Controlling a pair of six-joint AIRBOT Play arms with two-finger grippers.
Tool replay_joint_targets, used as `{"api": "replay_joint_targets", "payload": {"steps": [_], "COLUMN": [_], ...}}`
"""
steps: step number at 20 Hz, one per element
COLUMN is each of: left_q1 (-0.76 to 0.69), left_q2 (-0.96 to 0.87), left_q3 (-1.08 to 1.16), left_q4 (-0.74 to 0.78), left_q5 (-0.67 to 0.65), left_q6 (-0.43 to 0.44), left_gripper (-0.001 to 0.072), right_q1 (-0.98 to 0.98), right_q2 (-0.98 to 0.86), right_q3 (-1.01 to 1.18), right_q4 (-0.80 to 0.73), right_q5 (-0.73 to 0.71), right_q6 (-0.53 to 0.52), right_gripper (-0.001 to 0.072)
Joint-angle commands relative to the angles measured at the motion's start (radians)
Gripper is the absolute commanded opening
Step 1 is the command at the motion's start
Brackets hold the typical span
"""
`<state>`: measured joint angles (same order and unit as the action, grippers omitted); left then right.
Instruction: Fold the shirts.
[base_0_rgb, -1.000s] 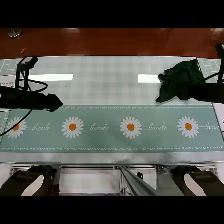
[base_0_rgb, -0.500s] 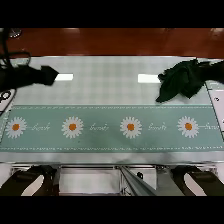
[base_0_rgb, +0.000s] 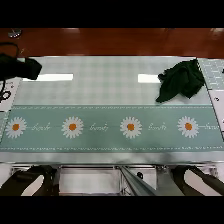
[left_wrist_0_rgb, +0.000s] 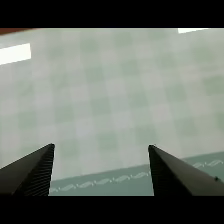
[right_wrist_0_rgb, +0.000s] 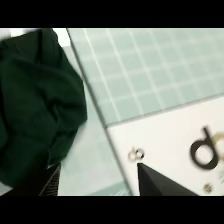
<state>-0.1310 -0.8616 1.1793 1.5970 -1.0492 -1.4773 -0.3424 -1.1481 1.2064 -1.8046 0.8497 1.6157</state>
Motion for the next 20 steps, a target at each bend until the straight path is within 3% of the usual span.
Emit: {"api": "replay_joint_targets", "payload": {"steps": [1, 4, 7, 10, 15, 20], "left_q1": [0.000, 0.000, 0.000, 0.000, 0.000, 0.000], "left_q2": [-0.004, -0.012, -0.022, -0.031, -0.048, -0.066], "left_q3": [0.003, 0.003, 0.003, 0.003, 0.003, 0.003], "left_q4": [0.015, 0.014, -0.006, -0.008, -0.012, -0.043], "left_q5": [-0.174, -0.197, -0.202, -0.202, -0.202, -0.201], "left_q6": [-0.001, -0.063, -0.072, -0.072, -0.072, -0.072], "left_gripper": [0.0709, 0.0709, 0.0709, 0.0709, 0.0709, 0.0709], "right_q1": [-0.063, -0.063, -0.063, -0.063, -0.049, 0.036], "right_q2": [-0.170, -0.279, -0.331, -0.362, -0.467, -0.573], "right_q3": [0.029, 0.029, 0.029, 0.029, 0.029, 0.029], "right_q4": [0.182, 0.362, 0.517, 0.551, 0.665, 0.678], "right_q5": [0.094, 0.074, -0.062, -0.179, -0.194, -0.188], "right_q6": [-0.075, -0.062, -0.006, 0.061, 0.063, 0.059], "right_gripper": [0.0550, 0.0555, 0.0594, 0.0594, 0.0595, 0.0564]}}
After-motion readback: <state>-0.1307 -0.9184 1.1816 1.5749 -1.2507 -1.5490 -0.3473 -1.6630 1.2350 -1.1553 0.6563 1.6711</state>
